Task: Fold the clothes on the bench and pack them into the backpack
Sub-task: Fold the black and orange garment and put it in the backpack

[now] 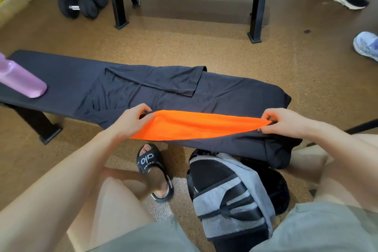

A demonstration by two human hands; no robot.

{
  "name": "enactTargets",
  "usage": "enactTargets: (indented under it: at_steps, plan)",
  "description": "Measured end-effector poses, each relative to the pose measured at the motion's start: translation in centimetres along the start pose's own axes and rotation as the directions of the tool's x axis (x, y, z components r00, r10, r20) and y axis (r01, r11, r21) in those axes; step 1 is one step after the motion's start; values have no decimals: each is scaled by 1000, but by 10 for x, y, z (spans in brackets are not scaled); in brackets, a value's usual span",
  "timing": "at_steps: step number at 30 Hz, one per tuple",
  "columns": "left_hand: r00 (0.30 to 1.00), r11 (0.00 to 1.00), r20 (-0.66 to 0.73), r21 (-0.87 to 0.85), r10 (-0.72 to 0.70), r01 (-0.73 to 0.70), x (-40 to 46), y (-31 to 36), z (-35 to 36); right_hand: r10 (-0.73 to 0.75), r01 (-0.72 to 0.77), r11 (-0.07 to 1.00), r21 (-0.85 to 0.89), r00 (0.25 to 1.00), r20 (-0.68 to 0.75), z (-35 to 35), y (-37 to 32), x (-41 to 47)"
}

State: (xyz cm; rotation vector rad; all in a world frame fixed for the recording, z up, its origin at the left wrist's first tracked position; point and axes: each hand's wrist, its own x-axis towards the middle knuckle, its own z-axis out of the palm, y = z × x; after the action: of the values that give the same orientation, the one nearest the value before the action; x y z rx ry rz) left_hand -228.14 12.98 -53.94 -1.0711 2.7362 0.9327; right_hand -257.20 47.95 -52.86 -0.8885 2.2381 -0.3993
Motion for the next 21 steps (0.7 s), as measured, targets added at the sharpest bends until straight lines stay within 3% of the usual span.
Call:
enactTargets:
  at_steps: [6, 9, 13, 21]
  plan:
    - [983, 998, 174, -4, 63, -63, -10, -2, -10, -15, 13, 997, 72, 1000, 24, -1, 1, -4]
    - [974, 999, 223, -18, 30, -27, -12, -6, -14, -26, 16, 995, 98, 994, 106, -3, -1, -10]
    - [964, 1000, 265, 28, -6, -2, -16, -12, -16, 24, -21, 1000, -13, 969, 246, -11, 0, -19]
    - [960, 990, 265, 78, 93, -117, -22, -20, -18, 63, -75, 997, 4, 870, 489, -14, -6, -34]
